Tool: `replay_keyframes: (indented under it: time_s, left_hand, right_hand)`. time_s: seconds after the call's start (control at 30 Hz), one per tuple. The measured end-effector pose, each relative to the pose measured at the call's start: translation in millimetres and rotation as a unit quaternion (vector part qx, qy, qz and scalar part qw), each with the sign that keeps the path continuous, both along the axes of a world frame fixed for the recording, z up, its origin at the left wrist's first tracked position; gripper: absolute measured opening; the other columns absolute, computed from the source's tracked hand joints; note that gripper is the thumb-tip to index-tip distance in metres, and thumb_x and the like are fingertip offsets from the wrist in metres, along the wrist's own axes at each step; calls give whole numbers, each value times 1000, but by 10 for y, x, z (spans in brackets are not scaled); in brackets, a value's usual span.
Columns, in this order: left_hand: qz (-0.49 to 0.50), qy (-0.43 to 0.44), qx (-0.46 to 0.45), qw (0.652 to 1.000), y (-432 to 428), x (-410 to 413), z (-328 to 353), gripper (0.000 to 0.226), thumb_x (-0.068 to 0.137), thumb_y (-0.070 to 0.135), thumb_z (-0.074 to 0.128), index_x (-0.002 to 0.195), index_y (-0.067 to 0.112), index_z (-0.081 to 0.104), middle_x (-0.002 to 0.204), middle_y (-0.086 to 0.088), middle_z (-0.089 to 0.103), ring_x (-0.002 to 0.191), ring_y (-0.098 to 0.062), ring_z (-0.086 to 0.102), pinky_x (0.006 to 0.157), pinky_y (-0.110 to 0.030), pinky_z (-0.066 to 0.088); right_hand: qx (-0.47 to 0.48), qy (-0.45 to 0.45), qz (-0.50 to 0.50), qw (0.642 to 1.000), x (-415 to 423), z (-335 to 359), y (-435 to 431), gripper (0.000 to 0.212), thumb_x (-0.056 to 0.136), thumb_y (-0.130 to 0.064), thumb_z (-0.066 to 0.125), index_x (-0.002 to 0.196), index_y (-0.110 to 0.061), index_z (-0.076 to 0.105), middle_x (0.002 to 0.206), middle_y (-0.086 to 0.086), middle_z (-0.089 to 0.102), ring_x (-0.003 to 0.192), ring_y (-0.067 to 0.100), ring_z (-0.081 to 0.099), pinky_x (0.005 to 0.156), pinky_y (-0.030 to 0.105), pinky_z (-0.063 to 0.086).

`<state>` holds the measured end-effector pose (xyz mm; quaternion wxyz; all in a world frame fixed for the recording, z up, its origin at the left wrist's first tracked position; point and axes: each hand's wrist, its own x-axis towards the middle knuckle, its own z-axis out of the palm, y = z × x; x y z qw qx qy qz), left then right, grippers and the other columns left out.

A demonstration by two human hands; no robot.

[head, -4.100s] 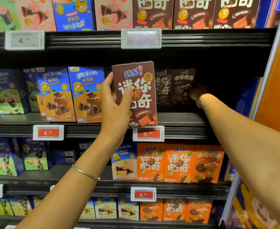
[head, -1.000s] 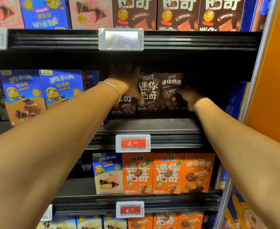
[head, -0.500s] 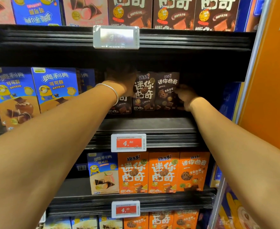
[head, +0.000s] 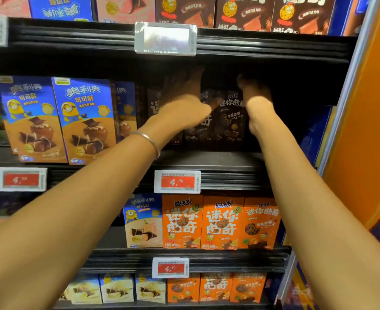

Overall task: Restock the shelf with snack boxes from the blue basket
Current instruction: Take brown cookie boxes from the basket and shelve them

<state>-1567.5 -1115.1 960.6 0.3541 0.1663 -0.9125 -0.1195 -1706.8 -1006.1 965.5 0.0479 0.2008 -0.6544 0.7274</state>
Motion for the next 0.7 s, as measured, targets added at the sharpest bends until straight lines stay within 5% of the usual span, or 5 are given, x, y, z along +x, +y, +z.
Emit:
replay_keyframes:
  time_s: [0.17,0.3,0.43,0.6,0.7]
  left_hand:
    - [-112,200,179,957,274,629,-349,60,99,56,66,145,21,52,133,9,55,121,-7,56,88,-10,41]
    - [-204,297,290,887,386,1304,-682,44,94,59,59,127,31,67,130,3,72,123,-3,66,98,-18,50]
    - [-215,323,399,831,375,1988,-1256,60,90,67,39,130,30,63,130,0,75,125,-22,70,105,-41,53]
    - [-88,300,479,820,279,2711,-2245,70,88,80,58,129,24,62,124,-2,76,109,-24,74,86,-33,57]
    - [33,273,555,785,105,3149,-3062,37,107,50,48,121,21,66,107,1,80,90,-15,77,75,-30,55]
  right_hand:
    - [16,14,87,996,691,-175,402,71,84,-52,58,144,-18,44,141,4,56,124,26,57,105,50,48]
    - [9,66,180,981,1227,-407,697,66,80,-61,55,137,-26,54,136,-9,62,124,14,61,106,46,48]
    - [-41,77,288,954,1638,-812,850,48,92,-48,53,132,-22,59,129,-3,69,118,16,67,101,45,53]
    - [-17,-28,446,895,2220,-1575,541,38,95,-37,46,126,-18,58,122,5,72,113,26,69,99,45,52]
    - [60,-151,496,853,2619,-2238,260,30,99,-34,50,120,-16,61,118,10,73,104,25,70,86,39,55]
